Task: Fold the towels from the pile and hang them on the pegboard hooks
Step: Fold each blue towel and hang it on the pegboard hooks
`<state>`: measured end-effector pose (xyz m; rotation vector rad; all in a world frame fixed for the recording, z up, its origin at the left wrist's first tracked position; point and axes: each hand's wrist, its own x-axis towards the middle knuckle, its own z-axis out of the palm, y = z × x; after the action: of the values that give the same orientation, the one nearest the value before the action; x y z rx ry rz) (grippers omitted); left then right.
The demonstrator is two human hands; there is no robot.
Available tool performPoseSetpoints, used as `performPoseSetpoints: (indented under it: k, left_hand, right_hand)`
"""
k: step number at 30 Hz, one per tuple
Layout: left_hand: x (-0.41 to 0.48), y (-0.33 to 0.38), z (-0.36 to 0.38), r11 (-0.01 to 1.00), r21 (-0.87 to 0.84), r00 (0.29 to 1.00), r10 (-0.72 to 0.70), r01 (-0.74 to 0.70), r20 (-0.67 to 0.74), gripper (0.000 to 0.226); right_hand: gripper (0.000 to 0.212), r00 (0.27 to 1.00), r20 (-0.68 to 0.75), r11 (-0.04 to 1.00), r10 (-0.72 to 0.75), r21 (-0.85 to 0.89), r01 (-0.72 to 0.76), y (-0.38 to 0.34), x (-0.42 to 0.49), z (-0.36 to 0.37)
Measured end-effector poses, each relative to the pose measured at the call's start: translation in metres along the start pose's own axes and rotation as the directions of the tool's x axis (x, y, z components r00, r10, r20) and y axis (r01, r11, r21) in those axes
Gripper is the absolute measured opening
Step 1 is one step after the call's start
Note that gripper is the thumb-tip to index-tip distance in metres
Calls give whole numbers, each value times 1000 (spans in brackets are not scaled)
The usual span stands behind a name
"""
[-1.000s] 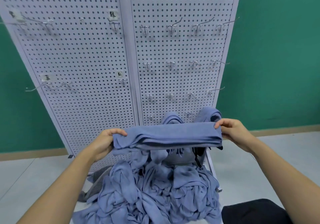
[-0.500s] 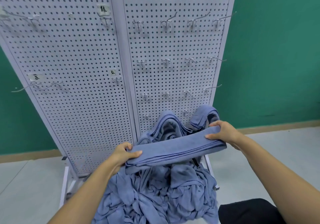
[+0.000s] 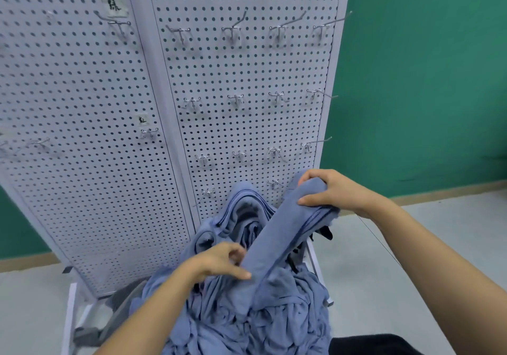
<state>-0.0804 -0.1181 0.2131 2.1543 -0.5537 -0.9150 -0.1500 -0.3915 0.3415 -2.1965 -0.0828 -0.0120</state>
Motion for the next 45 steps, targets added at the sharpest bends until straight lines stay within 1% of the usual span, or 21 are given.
performPoseSetpoints:
  k: [2,4,8,10,12,14,18,22,24,25,27,28,29,31,33,35,37,38,40,42,45]
  left_hand:
    - [7,26,7,965,-225,991,128,-132,-32,49]
    - [18,48,13,914,-334,973,215,-232,-88,49]
    - [41,73,18,886,-338,944,265,-318,-195,27]
    - [53,78,15,881,-344,936,246,-325,-253,22]
    - [64,85,10,870,-368,929,227,-329,-293,19]
    - [75,96,2,837,-432,918,192,-337,-346,15]
    - [106,118,-21,823,-468,868,59,-322,-493,12]
    - [137,129,-40,849,-465,849,-37,-251,-527,13]
    - [151,130,-41,875,-425,856,-25,-230,-516,10]
    - [156,128,-39,900,-373,848,-8,-224,-530,10]
    - [162,122,-34,971,-113,763,91,-210,-640,12]
    - [163,118,-30,980,31,704,164,-198,-691,13]
    - [162,115,-26,971,130,652,232,-202,-722,15]
    - [155,109,-15,961,151,620,267,-234,-738,14]
    - [149,101,-4,963,103,646,244,-249,-723,15]
    - [143,91,7,951,71,692,269,-301,-670,23]
    - [138,79,18,937,101,727,324,-333,-605,45]
    - [137,74,23,935,169,729,349,-310,-589,58]
    - [139,68,32,922,302,704,380,-241,-599,81]
    - [144,68,39,924,350,683,356,-154,-638,89]
    - [147,76,43,948,308,624,291,-85,-725,69]
  right_hand:
    - [19,998,49,999,-31,-34,33,-4,9,-3]
    - [19,998,49,998,-38,-41,40,-1,17,-8]
    - [19,998,-54,989,27,145,-19,17,27,-22]
    - [23,980,-178,983,90,174,-58,33,34,-28]
    - [31,934,-344,995,101,46,-91,49,43,-32]
    - [35,893,-446,991,58,-84,-106,62,51,-34]
    - [29,878,-478,949,11,-272,-160,76,65,-28]
    - [23,903,-429,844,9,-481,-237,81,70,-7]
    - [26,921,-386,695,56,-647,-314,86,69,8]
    - [25,927,-374,628,37,-713,-312,88,69,14]
    - [22,949,-316,542,2,-797,-267,90,68,25]
    - [20,947,-316,546,-56,-804,-236,95,70,29]
    - [20,949,-306,607,-75,-769,-200,96,72,33]
    - [31,968,-249,702,3,-689,-180,97,74,39]
    - [38,976,-216,785,22,-601,-151,96,73,40]
    - [57,985,-162,867,50,-483,-124,97,71,36]
    - [80,991,-106,904,79,-412,-117,97,70,34]
    - [85,992,-97,886,76,-451,-112,98,72,33]
    - [82,995,-93,810,39,-581,-86,101,76,35]
    - [68,993,-113,758,-13,-649,-64,104,80,38]
    - [50,972,-226,809,-60,-582,-85,100,81,33]
